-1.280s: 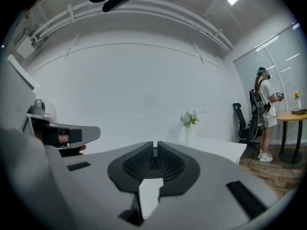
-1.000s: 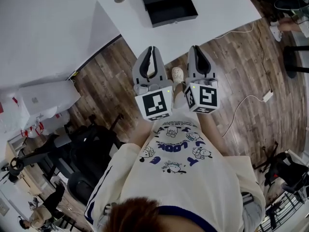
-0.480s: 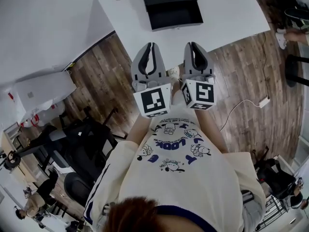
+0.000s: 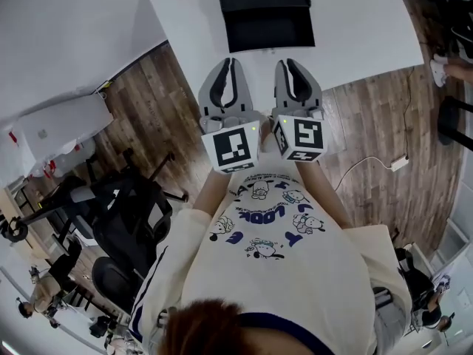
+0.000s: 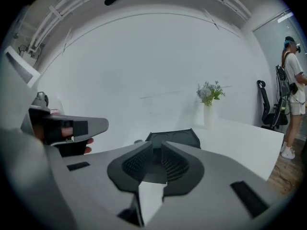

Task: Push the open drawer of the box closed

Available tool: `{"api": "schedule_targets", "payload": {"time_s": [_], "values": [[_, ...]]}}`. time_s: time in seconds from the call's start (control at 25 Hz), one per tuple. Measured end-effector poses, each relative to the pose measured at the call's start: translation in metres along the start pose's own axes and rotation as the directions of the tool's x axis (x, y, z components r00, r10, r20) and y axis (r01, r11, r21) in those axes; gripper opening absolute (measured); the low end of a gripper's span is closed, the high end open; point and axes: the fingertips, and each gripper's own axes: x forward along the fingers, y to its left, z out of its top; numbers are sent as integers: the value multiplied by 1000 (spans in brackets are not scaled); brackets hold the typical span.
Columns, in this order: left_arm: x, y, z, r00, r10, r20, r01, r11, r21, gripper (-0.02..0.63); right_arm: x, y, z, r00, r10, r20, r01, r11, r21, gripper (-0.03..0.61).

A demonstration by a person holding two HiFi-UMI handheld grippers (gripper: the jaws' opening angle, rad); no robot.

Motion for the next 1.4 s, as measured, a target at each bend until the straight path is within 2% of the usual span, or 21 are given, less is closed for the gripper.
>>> {"api": "schedule_targets", "payload": {"time_s": [0.16,0.56,0.8,1.12,1.4], "values": [[15,-4,-9,999,25,-31,-25,1000,-8,29,14,-3,-12,997,53,-50,-53,999,7,95],[39,-5,-39,994,58,-94,-59,998,-4,29,36,-16,-48,983,107,-150,-102,994,42,95],[44,-4,-48,991,62,-118,-65,998,-16,29,45,-14,-65,974,118,-192,-114,993,31,100],[49,-2,-62,987,31,-160,-37,999,-38,29,58,-13,-94,958,81,-274,-76,997,27,126],[57,1,-68,982,6,-189,-16,999,-51,29,66,-29,-116,945,28,-326,-23,1000,19,126]]}}
